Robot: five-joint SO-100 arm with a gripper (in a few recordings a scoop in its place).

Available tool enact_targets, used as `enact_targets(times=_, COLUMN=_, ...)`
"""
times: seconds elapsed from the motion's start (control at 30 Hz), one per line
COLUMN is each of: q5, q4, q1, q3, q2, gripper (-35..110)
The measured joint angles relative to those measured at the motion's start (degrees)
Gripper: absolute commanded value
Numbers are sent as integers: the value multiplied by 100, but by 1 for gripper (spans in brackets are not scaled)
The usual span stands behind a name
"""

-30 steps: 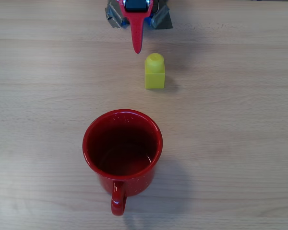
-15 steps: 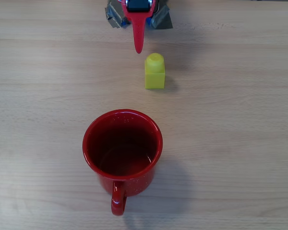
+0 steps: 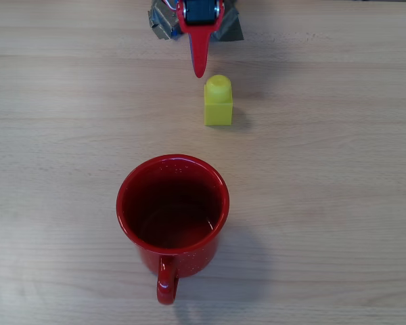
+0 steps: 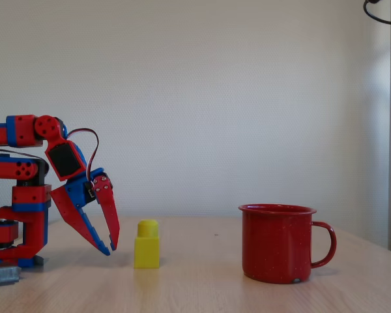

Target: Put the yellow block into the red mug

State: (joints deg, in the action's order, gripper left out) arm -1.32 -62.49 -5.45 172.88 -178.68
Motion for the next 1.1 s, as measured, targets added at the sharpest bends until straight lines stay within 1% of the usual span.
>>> enact_targets(times=0.27, q5=0, q4=237, q1=0, q3=-571, q2=721, gripper=0)
enact_targets(times=0.53, q5=79, q4=237, q1=229, q3=-1802, q2=1652, gripper=0)
enact_targets(times=0.73, q5=176, q4=-220, q1=316, q3=-3076, q2=2566, gripper=0)
enact_targets(times=0.9, q5=264, q4=-527, q1=299, q3=-3797, q2=2918, gripper=0)
enact_targets(times=0.97, q5=475, q4=-703, q1=272, q3=-4043, q2=3190, gripper=0)
enact_targets(times=1.1, q5=870, q4=-1090, q1=-149, q3=-4263, q2=3612, gripper=1)
